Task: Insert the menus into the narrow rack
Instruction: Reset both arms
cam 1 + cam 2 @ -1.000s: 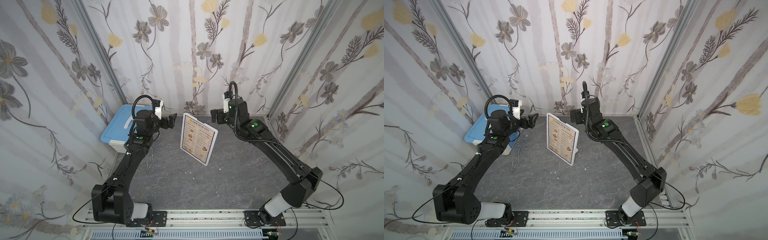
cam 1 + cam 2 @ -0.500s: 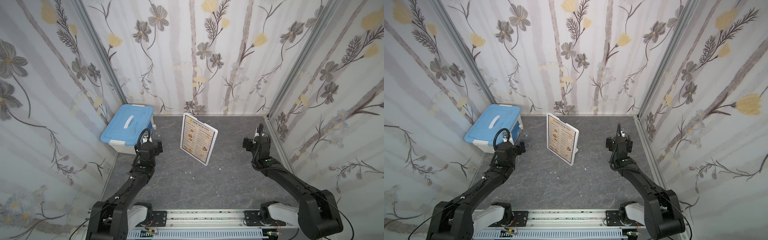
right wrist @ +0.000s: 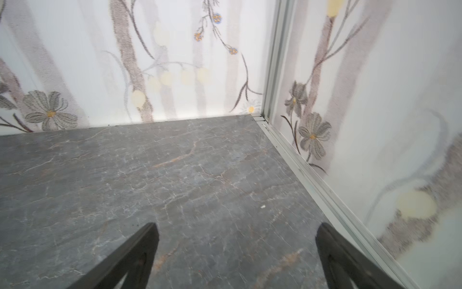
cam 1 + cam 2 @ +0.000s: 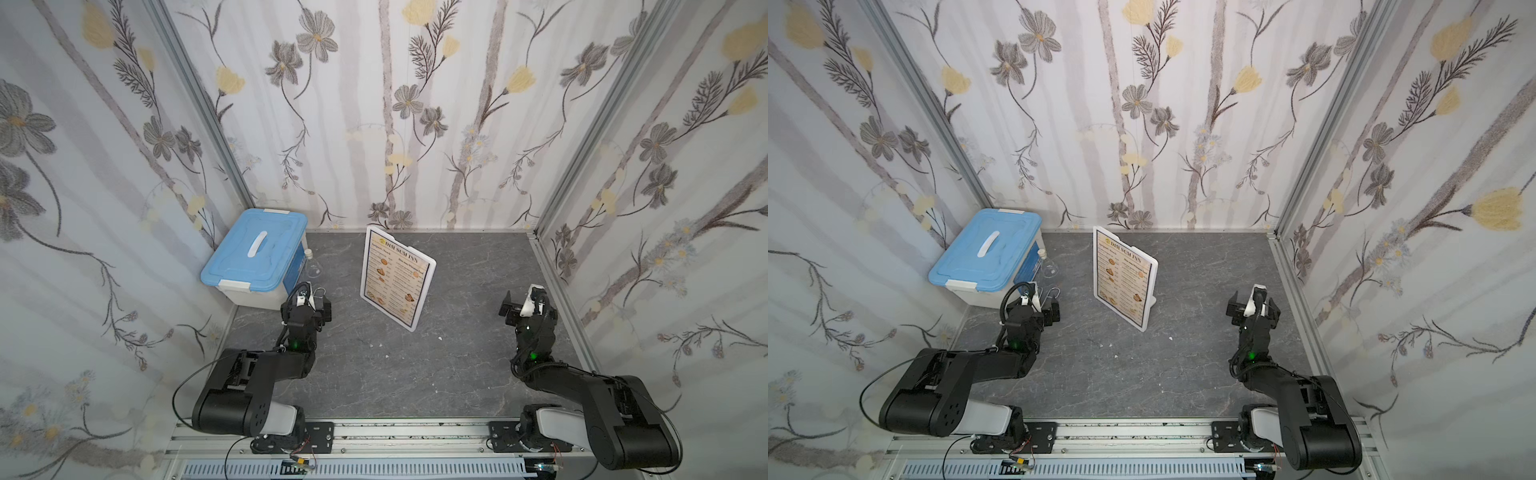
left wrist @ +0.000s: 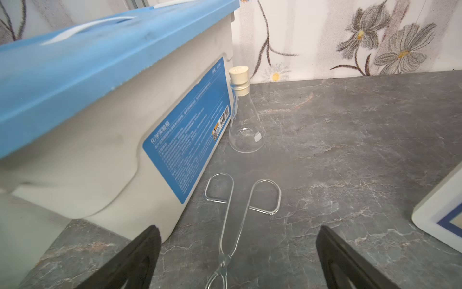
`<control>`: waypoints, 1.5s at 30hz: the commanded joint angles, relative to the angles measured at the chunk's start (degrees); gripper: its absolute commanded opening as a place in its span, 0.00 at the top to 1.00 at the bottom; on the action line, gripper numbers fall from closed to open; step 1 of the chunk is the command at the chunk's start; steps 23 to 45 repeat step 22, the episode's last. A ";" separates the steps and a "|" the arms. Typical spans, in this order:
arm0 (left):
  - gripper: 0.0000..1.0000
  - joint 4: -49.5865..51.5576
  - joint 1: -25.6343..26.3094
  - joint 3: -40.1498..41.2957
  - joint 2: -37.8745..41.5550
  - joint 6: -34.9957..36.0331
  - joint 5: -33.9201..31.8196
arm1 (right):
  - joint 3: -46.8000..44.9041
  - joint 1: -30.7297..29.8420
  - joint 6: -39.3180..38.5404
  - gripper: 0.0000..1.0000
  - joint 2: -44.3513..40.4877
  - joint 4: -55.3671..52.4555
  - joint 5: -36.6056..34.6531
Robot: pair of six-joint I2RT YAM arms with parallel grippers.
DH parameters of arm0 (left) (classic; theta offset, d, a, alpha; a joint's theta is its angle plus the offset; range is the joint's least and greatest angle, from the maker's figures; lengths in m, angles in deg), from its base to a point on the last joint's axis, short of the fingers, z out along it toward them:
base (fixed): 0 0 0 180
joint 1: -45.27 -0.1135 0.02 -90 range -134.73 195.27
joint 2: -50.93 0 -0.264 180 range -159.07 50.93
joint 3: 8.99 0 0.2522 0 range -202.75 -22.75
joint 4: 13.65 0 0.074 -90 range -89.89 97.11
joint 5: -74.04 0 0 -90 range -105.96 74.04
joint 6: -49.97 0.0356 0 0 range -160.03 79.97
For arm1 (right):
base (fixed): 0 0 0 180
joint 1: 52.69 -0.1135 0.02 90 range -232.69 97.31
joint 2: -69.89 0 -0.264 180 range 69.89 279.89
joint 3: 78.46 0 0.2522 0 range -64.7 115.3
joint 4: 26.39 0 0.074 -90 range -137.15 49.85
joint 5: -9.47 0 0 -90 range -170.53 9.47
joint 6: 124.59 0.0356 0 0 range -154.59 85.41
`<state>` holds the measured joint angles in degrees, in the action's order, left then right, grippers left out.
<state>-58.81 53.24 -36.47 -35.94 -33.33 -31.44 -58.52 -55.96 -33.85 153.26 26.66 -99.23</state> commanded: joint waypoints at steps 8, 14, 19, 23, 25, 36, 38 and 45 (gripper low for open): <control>0.00 4.50 -5.85 -8.03 -3.54 -7.05 6.87 | 6.55 2.97 3.76 0.00 1.15 1.23 8.08; 0.00 2.68 -6.25 -6.86 -3.31 -9.09 2.99 | 6.32 3.14 3.75 0.00 1.28 2.11 8.50; 0.00 1.02 -6.51 -5.94 -3.21 -9.18 3.52 | 6.61 3.18 3.75 0.00 1.36 1.48 8.59; 0.00 0.91 -6.73 -5.72 -3.13 -9.34 4.05 | 6.41 3.17 3.49 0.00 1.19 1.61 9.03; 0.00 0.91 -6.73 -5.72 -3.13 -9.34 4.05 | 6.41 3.17 3.49 0.00 1.19 1.61 9.03; 0.00 0.91 -6.73 -5.72 -3.13 -9.34 4.05 | 6.41 3.17 3.49 0.00 1.19 1.61 9.03; 0.00 0.91 -6.73 -5.72 -3.13 -9.34 4.05 | 6.41 3.17 3.49 0.00 1.19 1.61 9.03; 0.00 0.91 -6.73 -5.72 -3.13 -9.34 4.05 | 6.41 3.17 3.49 0.00 1.19 1.61 9.03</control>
